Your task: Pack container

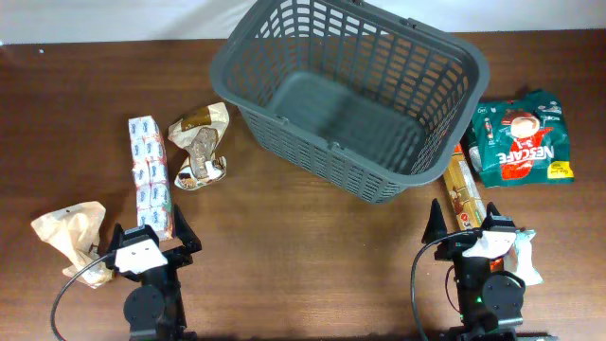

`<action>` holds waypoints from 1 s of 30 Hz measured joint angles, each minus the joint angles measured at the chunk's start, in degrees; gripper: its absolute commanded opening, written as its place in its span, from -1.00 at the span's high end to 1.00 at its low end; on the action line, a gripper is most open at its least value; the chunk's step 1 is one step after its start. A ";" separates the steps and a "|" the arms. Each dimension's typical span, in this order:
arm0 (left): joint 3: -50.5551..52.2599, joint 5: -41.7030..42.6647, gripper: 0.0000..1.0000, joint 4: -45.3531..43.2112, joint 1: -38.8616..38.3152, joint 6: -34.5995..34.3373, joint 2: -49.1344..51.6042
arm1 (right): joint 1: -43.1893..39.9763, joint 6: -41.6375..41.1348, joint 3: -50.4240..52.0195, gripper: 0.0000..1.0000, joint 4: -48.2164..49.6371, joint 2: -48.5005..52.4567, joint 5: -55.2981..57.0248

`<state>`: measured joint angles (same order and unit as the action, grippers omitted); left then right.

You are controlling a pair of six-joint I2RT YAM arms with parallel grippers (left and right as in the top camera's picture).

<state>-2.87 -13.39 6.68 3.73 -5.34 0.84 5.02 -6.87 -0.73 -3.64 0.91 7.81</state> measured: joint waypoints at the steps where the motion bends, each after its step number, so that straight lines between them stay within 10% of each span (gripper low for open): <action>1: 0.00 0.22 -0.99 0.00 0.00 0.00 0.00 | 0.00 0.04 0.00 -0.98 0.00 0.00 -0.02; 11: -9.75 5.95 -0.98 15.39 0.00 0.00 2.08 | 0.00 -0.04 -7.76 -0.98 -3.52 0.02 -5.81; 30: -66.64 26.60 -0.99 45.55 0.00 -1.16 39.89 | 0.00 -8.59 -67.60 -0.98 -52.09 18.01 -21.88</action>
<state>-69.52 13.21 52.23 3.73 -6.50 40.73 5.02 -15.46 -68.34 -55.72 18.92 -14.06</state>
